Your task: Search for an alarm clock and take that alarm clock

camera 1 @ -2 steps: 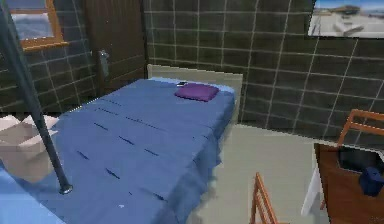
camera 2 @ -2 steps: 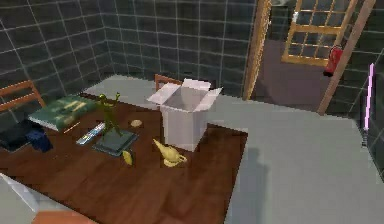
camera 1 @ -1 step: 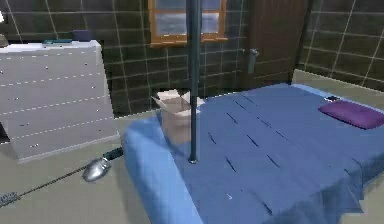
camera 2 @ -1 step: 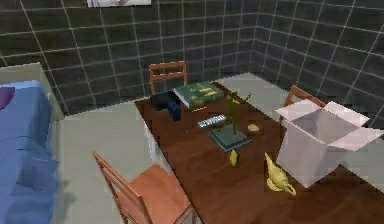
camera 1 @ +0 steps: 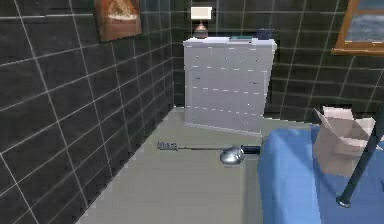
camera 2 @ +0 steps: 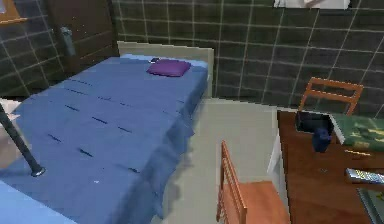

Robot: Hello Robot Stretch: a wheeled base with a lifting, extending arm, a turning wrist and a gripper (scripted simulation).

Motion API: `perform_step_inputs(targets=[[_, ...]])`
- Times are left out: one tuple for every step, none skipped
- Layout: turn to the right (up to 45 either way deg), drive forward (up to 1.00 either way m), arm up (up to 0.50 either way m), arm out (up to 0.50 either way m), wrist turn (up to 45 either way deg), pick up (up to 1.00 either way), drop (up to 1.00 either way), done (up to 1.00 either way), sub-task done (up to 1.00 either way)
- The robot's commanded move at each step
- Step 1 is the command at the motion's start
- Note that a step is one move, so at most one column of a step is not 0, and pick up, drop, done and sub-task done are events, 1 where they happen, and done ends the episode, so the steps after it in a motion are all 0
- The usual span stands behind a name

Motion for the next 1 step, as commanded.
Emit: perform_step_inputs(targets=[[-45.0,0.0,0.0,0.0,0.0,0.0,0.0,0.0,0.0]])
